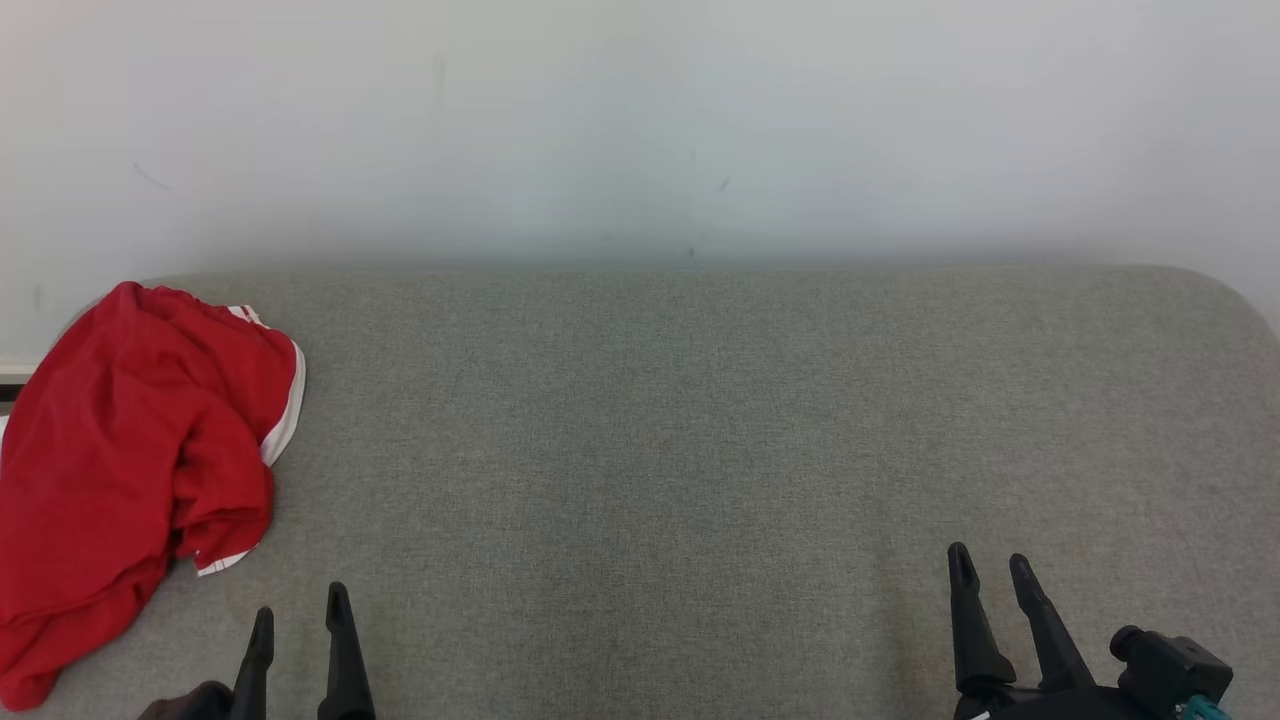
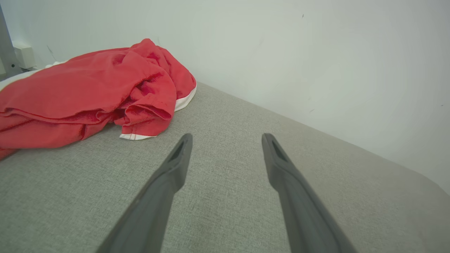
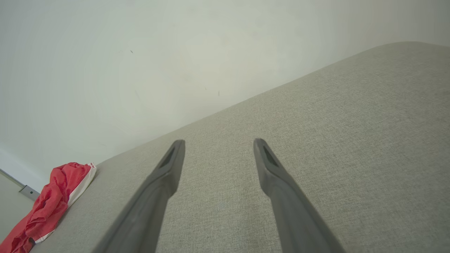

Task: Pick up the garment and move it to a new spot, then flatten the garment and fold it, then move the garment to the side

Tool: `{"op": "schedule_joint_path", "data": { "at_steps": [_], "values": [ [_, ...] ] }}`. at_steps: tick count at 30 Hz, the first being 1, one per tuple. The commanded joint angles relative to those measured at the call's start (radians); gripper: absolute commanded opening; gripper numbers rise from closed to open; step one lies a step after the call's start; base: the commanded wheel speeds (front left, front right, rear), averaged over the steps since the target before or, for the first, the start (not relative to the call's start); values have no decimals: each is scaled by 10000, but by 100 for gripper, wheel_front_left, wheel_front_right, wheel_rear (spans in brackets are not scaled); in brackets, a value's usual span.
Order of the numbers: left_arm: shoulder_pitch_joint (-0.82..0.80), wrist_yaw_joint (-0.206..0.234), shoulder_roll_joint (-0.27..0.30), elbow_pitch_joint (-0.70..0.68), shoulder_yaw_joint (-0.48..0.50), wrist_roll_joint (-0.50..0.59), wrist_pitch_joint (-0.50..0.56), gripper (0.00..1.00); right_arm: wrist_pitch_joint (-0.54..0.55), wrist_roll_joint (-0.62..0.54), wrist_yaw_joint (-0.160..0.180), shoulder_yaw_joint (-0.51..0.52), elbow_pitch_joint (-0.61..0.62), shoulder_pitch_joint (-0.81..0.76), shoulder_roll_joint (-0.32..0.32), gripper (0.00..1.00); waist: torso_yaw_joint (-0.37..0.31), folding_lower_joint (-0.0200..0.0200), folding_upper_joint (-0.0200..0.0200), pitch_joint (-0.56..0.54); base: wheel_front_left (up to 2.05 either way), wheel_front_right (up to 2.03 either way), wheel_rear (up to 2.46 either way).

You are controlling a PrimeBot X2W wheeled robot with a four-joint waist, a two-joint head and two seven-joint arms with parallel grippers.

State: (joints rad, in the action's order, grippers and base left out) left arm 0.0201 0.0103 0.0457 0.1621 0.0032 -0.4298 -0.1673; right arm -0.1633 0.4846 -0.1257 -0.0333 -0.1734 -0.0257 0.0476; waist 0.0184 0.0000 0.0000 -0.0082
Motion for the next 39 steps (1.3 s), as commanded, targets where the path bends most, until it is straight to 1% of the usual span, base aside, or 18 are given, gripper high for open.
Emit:
{"op": "schedule_joint_path", "data": {
  "at_steps": [1,10,20,31,39],
  "values": [
    [-11,59,56,49,-9,208,-104,100,-89,-226,-57,-9,57,-63,36,100,3,0,0,-8,0,0,0],
    [-173,49,59,488,-43,994,-300,100,-307,-965,-63,-80,-448,-11,36,100,47,0,0,-45,0,0,0],
    [-237,74,62,994,-132,1767,-514,100,-524,-1535,-59,-225,-1312,202,36,100,78,0,0,-90,0,0,0],
    [-437,188,65,2011,-278,2276,-715,100,-727,-2240,-59,-295,-1914,373,35,100,182,0,0,-111,0,0,0],
    [-471,328,68,2243,-303,2865,-842,100,-880,-2688,-62,-364,-2293,480,37,100,214,0,0,-169,0,0,0]
  ]
}}
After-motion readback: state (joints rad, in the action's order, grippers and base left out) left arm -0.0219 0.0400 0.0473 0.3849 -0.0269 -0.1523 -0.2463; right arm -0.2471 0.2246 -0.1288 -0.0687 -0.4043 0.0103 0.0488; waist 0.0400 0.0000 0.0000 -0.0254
